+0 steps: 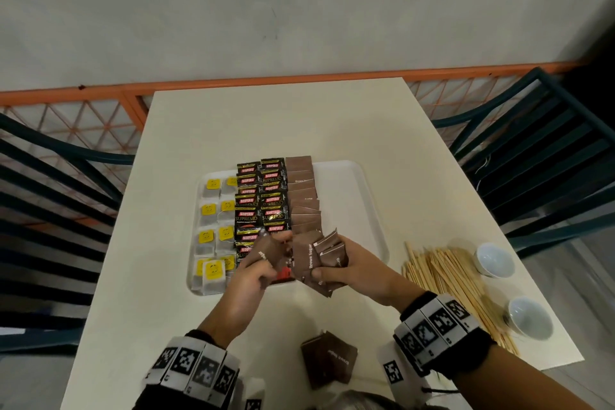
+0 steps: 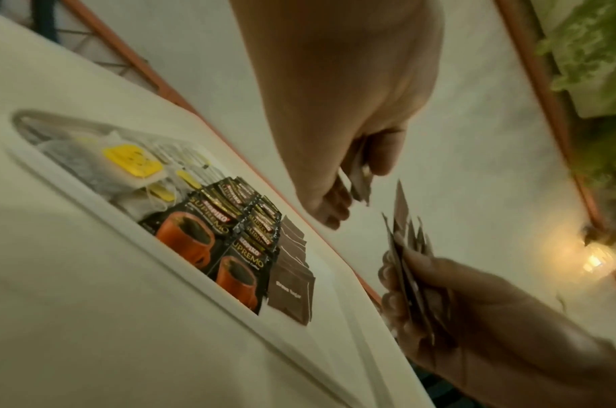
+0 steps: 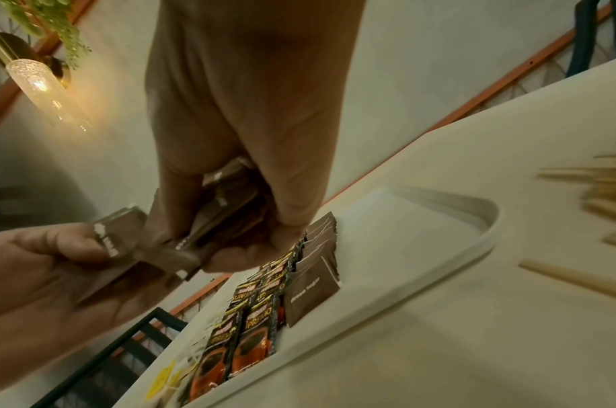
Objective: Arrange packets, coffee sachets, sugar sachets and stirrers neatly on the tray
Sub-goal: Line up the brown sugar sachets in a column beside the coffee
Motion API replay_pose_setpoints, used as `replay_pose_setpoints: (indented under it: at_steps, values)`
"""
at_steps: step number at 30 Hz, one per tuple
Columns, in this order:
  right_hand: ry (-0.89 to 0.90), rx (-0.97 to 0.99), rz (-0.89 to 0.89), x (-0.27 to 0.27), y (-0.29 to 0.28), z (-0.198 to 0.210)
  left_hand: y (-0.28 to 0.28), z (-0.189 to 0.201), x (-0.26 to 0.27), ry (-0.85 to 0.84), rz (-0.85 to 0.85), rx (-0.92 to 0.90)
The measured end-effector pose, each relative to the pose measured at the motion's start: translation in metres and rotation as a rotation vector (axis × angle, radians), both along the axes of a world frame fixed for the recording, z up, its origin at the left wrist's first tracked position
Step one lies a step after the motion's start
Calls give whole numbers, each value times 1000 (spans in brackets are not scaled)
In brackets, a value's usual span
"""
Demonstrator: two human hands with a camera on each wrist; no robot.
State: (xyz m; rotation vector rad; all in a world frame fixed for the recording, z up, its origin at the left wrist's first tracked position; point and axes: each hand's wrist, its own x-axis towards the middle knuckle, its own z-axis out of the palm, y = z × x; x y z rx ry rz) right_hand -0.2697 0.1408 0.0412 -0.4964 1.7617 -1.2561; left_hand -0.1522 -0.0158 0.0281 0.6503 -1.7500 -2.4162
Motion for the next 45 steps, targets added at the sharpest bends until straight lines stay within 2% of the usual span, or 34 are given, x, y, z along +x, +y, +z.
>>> replay_pose_setpoints:
  at_steps: [1, 4, 8, 11, 13, 16, 19, 21, 26, 30, 34, 37, 41, 45]
  values:
    - [-5, -7, -23, -1, 2, 2, -2, -1, 1, 72, 63, 70]
    - [-4, -67, -60, -5, 3, 9, -6, 0, 1, 65, 197, 86]
    - [2, -147, -31, -1, -11, 15, 6, 9, -8, -31, 134, 43]
    - [35, -171, -26, 7, -27, 10, 11, 11, -16, -96, 127, 97]
    - [148, -158, -14, 12, -36, 7, 10, 10, -19, -134, 150, 192]
    - [354, -110, 47, 19, -44, -1, 12, 16, -22, -156, 84, 309]
    - [653, 88, 152, 28, -48, -8, 11, 19, -21, -190, -30, 286]
    - [740, 211, 225, 29, -48, -7, 9, 16, -19, -236, -48, 282]
    - [649, 226, 431, 21, -40, 3, 3, 12, -9, -254, 77, 440]
    - [550, 221, 327, 22, -16, -5, -11, 11, 5, -247, 126, 365]
    - [560, 398, 563, 40, 24, -34, -28, 8, 22, -216, 157, 302]
    - [664, 510, 692, 50, 37, -52, -33, 6, 27, -219, 173, 262]
    - [711, 564, 708, 52, 31, -54, -34, 0, 31, -255, 240, 279]
    - [557, 535, 591, 42, 23, -42, -28, -1, 33, -291, 230, 247]
